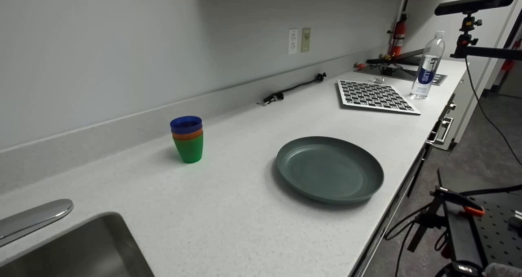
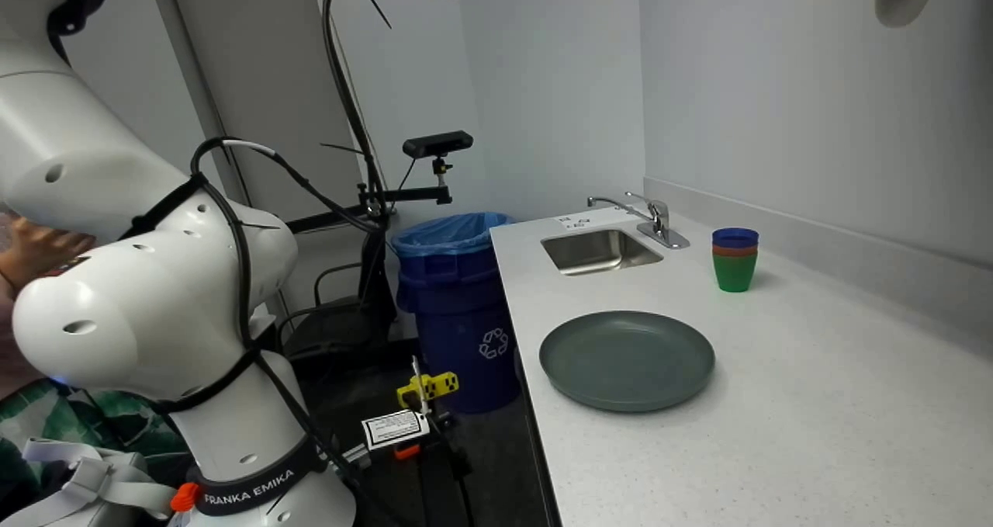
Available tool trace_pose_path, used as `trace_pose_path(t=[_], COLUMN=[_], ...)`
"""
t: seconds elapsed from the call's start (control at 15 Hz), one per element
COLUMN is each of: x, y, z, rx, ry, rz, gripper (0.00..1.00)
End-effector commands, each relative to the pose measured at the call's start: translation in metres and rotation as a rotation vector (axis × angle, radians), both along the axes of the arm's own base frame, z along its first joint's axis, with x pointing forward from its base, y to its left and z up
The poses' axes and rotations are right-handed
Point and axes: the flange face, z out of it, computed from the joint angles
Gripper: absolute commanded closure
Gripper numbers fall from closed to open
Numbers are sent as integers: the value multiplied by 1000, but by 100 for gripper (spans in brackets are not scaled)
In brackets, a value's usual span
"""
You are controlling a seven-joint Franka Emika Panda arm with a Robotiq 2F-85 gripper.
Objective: Pick up the towel and clean the door of the first top cabinet on the left
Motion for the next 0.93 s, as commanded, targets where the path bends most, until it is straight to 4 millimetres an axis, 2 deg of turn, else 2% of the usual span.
trace_pose_path(t=[0.0,0.13,0.4,0.53,0.67,0.87], x=[6,3,-4,-5,-6,-13], y=[34,54,108,127,138,142], z=[17,24,51,62,70,78], rx=[-81,-99,-170,-210,-251,-288], ry=[-54,-64,-143,-212,-293,-376], rz=[141,196,322,388,446,468], gripper=[97,97,97,97,97,97])
